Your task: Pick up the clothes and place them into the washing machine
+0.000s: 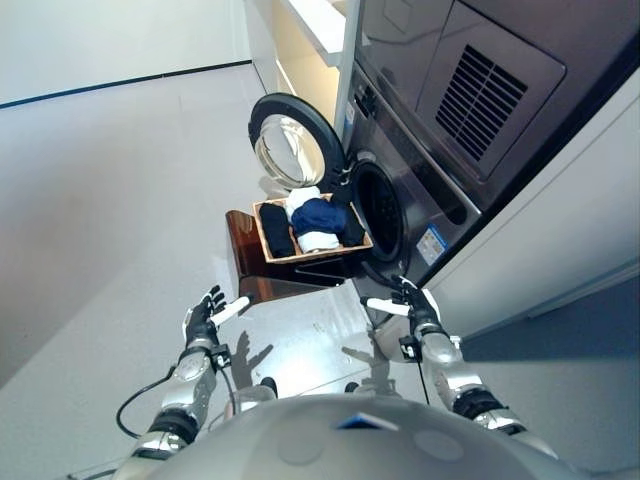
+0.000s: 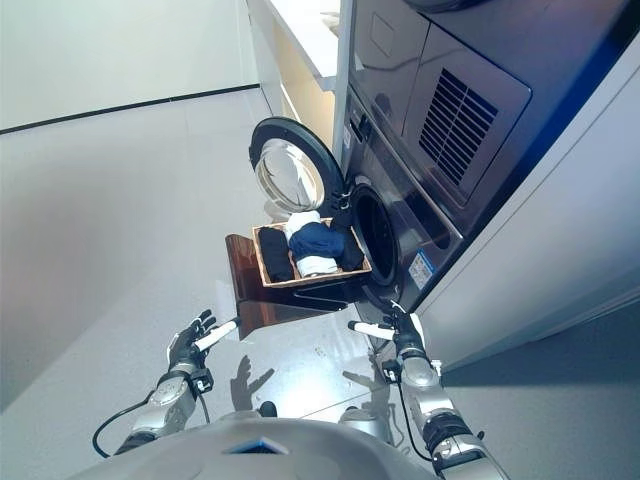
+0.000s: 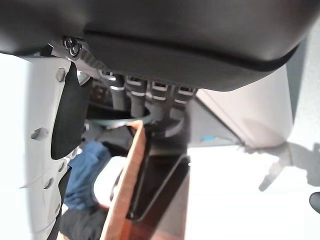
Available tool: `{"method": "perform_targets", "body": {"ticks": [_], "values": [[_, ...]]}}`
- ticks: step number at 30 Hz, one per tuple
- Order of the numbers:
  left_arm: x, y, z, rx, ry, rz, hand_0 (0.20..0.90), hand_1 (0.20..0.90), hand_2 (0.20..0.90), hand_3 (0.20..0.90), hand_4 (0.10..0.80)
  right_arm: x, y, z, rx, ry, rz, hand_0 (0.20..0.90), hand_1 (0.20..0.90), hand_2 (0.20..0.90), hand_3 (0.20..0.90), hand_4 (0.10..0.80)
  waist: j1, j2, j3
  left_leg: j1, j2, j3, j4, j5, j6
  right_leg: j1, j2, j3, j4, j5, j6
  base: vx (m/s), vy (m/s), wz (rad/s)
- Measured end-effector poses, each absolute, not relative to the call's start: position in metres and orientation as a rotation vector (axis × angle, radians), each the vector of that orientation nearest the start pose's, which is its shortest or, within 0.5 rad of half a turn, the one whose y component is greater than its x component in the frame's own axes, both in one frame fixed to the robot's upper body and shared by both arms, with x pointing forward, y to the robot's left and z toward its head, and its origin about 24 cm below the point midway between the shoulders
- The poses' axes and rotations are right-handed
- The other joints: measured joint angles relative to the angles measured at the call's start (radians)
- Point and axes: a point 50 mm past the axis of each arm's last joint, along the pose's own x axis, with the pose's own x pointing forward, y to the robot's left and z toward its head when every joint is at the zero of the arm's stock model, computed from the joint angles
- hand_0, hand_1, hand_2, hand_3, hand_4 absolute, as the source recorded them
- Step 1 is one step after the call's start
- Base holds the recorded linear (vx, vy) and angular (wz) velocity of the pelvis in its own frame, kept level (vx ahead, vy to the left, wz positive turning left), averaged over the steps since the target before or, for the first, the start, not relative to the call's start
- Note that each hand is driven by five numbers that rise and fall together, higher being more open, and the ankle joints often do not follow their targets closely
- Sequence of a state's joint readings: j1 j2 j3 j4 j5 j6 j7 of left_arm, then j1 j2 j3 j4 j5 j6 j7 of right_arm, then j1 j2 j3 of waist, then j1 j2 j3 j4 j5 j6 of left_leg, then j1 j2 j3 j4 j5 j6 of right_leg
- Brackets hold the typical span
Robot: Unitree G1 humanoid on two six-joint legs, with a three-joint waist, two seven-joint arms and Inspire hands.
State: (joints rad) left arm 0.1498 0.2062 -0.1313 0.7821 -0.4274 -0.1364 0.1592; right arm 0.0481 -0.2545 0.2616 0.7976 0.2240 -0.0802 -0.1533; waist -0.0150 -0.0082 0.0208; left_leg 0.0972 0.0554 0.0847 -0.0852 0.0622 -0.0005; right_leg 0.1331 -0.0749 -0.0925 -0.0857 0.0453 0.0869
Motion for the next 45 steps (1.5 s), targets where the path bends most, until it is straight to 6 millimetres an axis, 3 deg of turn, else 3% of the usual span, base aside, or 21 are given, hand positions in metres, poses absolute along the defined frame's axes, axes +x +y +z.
{"method": "perform_targets", "body": {"ticks": [25,30,35,45], "values": [[0.128,0.216,-0.129,-0.094,0.803,0.343,0.9,0.9,0.9,0.9,0.8,0.152,-0.211,-0.123,-0.154,0.797,-0.145,0.9,0.9,0.9,0.9,0.8,0.002,-0.003,0.002,-0.003,0.002,-0.008,0.005,0.004,0.001,0.001,0.004,-0.002,0.003,-0.003,0.003,-0.006,-0.019,0.01],[0.138,0.215,-0.126,-0.11,0.779,0.34,0.9,0.9,0.9,0.9,0.8,0.151,-0.218,-0.122,-0.144,0.794,-0.177,0.9,0.9,0.9,0.9,0.8,0.004,-0.01,0.052,-0.052,0.002,-0.033,0.047,-0.006,-0.013,-0.023,0.01,-0.008,0.031,-0.012,-0.012,-0.068,0.065,0.11],[0.146,0.213,-0.124,-0.131,0.761,0.342,0.9,0.9,0.9,0.9,0.8,0.15,-0.229,-0.12,-0.129,0.792,-0.232,0.9,0.9,0.9,0.9,0.8,0.0,-0.002,0.062,-0.104,-0.001,-0.024,0.036,0.011,0.003,-0.093,-0.004,-0.015,0.063,-0.018,-0.011,0.08,0.138,0.1],[0.151,0.215,-0.121,-0.127,0.747,0.343,0.9,0.9,0.9,0.9,0.8,0.155,-0.222,-0.12,-0.098,0.783,-0.22,0.9,0.9,0.9,0.9,0.8,0.003,-0.013,0.071,-0.033,-0.038,-0.016,0.007,0.011,0.035,-0.097,-0.043,0.003,0.187,-0.083,0.021,0.048,0.117,-0.01]]}}
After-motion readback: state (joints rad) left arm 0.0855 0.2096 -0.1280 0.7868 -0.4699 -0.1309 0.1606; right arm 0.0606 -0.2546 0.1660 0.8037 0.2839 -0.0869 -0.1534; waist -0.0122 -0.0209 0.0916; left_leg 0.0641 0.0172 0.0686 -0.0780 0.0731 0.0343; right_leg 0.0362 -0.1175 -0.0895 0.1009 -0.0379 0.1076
